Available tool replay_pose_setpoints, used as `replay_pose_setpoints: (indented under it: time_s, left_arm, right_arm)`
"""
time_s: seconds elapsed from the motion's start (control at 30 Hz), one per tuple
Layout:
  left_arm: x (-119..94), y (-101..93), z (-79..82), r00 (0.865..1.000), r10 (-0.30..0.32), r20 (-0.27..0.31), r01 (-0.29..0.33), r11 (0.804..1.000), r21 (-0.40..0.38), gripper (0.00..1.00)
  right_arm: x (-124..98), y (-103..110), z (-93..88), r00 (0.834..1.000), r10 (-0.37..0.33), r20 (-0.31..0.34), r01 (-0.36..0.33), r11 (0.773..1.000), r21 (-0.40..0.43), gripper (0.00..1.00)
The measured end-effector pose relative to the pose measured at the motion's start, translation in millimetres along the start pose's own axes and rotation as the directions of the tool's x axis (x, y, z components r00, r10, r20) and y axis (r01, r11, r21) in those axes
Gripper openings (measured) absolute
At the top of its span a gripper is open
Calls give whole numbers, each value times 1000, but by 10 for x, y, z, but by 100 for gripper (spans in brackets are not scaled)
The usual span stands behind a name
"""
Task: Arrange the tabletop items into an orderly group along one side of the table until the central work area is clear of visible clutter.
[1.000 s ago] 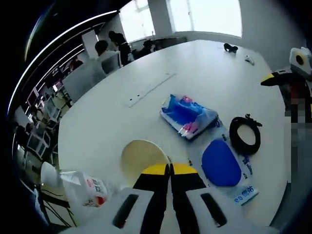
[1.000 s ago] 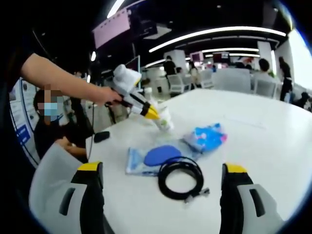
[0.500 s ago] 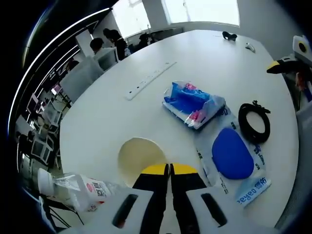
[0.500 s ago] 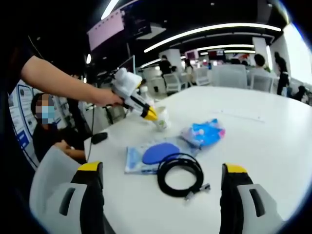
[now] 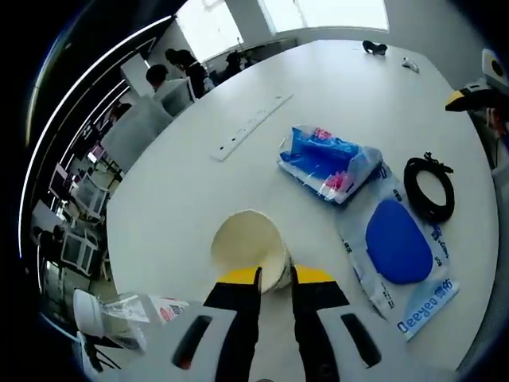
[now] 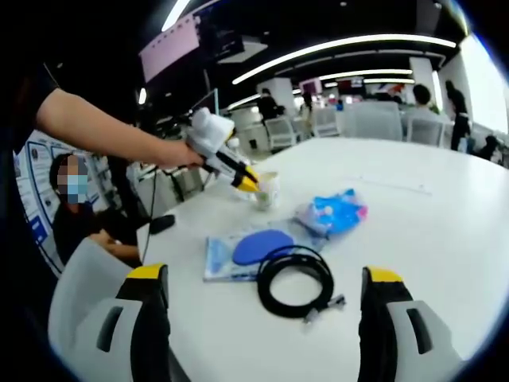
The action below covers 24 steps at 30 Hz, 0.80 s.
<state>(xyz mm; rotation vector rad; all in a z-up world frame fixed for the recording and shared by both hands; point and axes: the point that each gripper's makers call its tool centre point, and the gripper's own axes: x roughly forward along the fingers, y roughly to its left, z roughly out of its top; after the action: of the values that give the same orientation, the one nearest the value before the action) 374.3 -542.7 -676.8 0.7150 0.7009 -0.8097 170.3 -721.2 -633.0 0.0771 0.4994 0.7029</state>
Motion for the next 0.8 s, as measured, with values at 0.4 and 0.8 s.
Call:
replay_pose_setpoints:
  time_s: [0.4, 0.8]
  left_arm:
    - [-34, -4, -4, 1000, -1, -9, 1, 1000, 21, 2]
    - [-42, -61, 73, 1000, -13, 3, 13, 999, 47, 1]
  right_arm:
    - [14, -8, -14, 1000, 3, -1, -3, 1000, 10, 98]
    - [23, -35, -13, 1000, 4, -3, -4, 1000, 11, 98]
